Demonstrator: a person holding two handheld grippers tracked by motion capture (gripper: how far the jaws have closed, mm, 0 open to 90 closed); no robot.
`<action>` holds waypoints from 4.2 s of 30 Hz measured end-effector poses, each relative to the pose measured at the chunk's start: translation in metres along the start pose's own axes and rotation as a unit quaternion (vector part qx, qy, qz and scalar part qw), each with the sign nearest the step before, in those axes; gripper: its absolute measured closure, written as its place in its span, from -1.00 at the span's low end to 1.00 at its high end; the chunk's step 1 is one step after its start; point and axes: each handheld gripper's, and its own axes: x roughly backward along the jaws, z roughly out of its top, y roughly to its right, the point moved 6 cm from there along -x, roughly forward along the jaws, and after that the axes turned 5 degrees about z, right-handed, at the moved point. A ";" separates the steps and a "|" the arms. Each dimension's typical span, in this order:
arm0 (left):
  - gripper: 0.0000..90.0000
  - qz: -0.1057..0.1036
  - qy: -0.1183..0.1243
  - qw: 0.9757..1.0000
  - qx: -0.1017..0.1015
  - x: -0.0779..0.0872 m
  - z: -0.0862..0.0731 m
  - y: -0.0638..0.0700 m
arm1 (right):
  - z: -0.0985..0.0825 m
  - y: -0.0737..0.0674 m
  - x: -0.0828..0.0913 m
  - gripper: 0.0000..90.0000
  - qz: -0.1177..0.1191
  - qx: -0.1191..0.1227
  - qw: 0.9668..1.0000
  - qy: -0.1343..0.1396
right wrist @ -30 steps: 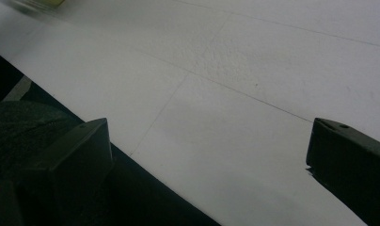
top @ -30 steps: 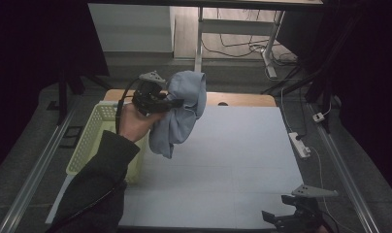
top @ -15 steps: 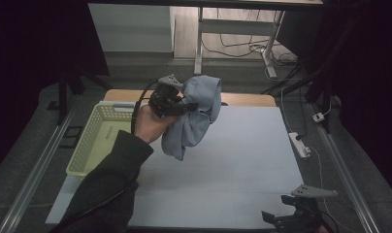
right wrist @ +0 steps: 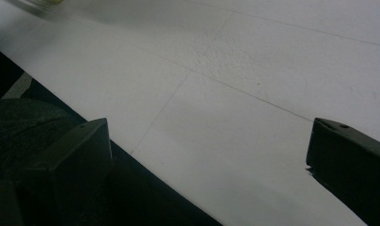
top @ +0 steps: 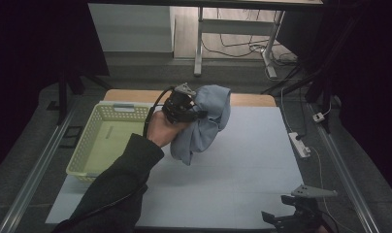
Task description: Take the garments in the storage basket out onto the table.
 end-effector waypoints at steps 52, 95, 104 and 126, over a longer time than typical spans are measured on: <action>0.13 -0.031 -0.114 0.993 0.009 -0.119 -0.099 0.011 | -0.001 -0.001 -0.001 -1.00 0.002 0.004 1.000 -0.009; -1.00 -0.096 -0.024 0.995 0.031 -0.055 -0.063 0.027 | -0.001 -0.001 -0.001 -0.99 0.003 0.001 1.000 -0.007; -1.00 -0.125 -0.025 0.992 0.020 -0.036 -0.072 0.033 | -0.001 -0.001 -0.001 -0.99 0.000 0.003 1.000 -0.008; -1.00 -0.122 0.003 0.992 0.043 0.025 -0.104 0.040 | -0.002 -0.003 0.001 -1.00 0.001 0.006 1.000 -0.003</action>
